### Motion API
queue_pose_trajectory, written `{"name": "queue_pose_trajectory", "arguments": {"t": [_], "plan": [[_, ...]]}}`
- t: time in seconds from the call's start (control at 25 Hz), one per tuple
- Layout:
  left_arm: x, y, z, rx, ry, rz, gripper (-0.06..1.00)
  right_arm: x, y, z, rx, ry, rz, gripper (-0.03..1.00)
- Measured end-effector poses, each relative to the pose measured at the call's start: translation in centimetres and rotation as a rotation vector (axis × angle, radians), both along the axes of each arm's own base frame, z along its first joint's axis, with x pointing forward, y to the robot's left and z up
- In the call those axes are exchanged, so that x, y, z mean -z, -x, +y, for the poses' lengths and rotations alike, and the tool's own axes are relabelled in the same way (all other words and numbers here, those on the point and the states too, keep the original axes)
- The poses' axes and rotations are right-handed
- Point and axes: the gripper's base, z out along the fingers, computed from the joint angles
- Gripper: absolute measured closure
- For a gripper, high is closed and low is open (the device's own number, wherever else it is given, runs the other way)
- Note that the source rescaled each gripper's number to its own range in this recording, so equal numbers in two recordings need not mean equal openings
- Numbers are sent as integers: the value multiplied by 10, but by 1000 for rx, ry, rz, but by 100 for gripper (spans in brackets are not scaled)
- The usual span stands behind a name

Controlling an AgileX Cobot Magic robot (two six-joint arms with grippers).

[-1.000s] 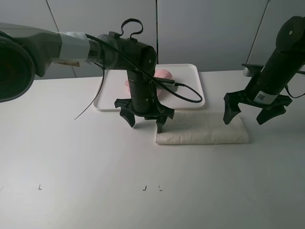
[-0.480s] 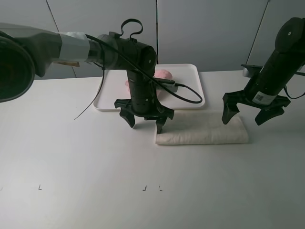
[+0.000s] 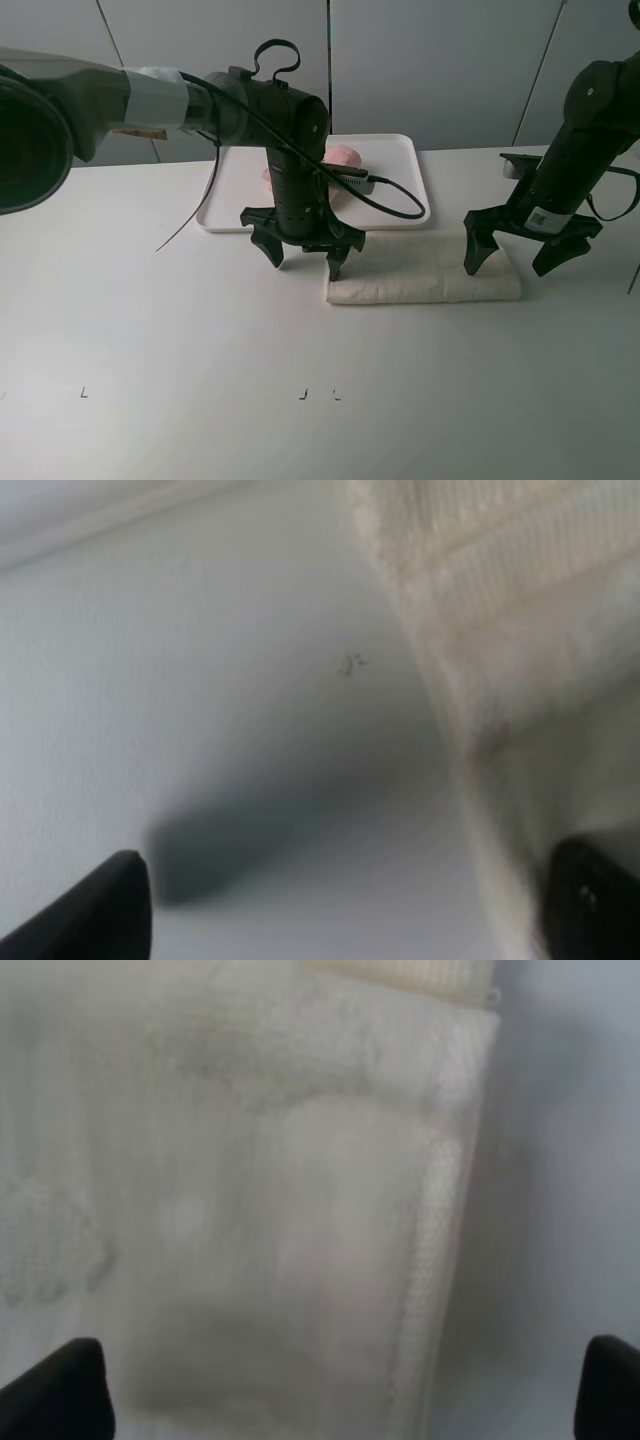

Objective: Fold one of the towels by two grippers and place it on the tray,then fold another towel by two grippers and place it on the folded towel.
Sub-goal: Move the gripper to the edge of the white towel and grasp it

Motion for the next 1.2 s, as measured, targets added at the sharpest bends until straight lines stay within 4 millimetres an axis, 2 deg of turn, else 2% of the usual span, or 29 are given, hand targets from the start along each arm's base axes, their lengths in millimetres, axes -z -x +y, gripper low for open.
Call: {"name": "queue_pose_trajectory", "arguments": {"t": [0.52,0.8,1.2], "plan": [[0,0,0,3,-2,-2,-6,1,-9,-3,1,30,-97,-3],[0,0,0,3,-3,0,-6,13,-9,-5,-20,55,-68,-3],[0,0,1,3,-7,4,-6,16,-10,-4,-6,45,-61,-3]]}}
